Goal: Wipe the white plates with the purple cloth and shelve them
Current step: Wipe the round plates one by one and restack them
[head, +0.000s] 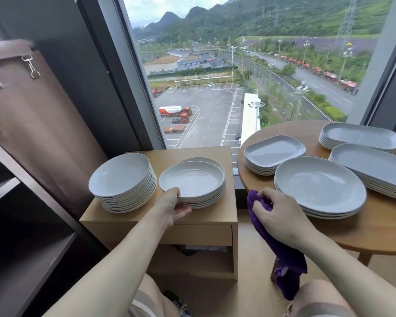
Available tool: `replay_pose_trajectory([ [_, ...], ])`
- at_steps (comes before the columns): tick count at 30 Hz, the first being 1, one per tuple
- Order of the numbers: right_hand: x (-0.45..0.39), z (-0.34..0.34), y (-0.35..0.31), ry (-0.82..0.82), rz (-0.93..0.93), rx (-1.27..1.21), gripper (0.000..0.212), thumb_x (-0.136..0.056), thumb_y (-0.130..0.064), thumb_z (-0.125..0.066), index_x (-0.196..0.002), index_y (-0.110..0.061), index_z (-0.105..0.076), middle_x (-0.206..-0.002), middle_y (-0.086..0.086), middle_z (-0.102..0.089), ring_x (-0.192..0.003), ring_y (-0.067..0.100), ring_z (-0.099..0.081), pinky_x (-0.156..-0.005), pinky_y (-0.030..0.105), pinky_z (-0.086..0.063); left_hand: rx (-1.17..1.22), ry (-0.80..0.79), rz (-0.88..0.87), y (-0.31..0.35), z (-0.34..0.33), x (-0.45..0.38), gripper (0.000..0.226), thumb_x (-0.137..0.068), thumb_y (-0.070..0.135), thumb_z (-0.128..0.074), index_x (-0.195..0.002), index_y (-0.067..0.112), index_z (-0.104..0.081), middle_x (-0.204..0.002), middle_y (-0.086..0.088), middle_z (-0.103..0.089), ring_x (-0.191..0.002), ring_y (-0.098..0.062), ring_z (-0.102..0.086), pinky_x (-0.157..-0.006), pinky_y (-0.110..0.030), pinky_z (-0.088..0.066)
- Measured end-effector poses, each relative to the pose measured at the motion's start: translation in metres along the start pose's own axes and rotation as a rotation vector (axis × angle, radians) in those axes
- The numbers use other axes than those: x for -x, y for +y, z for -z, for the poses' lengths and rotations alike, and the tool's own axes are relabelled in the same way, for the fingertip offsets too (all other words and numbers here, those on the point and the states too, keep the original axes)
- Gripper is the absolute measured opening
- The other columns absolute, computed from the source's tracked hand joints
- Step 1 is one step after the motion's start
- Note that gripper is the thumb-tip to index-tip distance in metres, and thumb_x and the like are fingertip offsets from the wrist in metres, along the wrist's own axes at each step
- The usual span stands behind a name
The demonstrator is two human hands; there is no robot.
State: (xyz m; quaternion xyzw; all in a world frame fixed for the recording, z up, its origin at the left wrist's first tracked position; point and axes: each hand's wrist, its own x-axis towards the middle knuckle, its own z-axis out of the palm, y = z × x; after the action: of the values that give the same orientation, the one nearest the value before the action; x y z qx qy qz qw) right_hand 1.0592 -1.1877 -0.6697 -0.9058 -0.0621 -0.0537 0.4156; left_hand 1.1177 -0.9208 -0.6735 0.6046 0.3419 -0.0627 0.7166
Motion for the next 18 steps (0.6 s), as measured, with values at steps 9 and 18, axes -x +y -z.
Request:
replay_pose_trajectory([
  [9, 0.003, 0.0, -0.004, 0.0, 0.013, 0.006, 0.013, -0.095, -0.03, -0.058, -0.084, -0.026, -0.064, -0.076, -0.008, -0.067, -0.074, 0.012, -0.063, -0.071, 0.038, -0.054, -0.447, 0.026, -0.028, 0.019, 0.004, -0.002, 0.017, -0.094, 0.013, -0.049, -0.103, 0.004, -0.06, -0.091, -0.011, -0.065, -0.069, -0.023, -0.065, -0.048, -0.026, -0.056],
  [18, 0.001, 0.002, -0.004, 0.002, 0.004, 0.012, 0.016, -0.095, -0.028, -0.057, -0.083, -0.019, -0.064, -0.075, -0.005, -0.066, -0.074, 0.015, -0.061, -0.072, 0.04, -0.053, -0.118, -0.026, -0.028, 0.031, 0.007, 0.003, 0.006, -0.092, 0.011, -0.056, -0.093, 0.006, -0.054, -0.103, -0.017, -0.063, -0.09, -0.035, -0.075, -0.057, -0.036, -0.065],
])
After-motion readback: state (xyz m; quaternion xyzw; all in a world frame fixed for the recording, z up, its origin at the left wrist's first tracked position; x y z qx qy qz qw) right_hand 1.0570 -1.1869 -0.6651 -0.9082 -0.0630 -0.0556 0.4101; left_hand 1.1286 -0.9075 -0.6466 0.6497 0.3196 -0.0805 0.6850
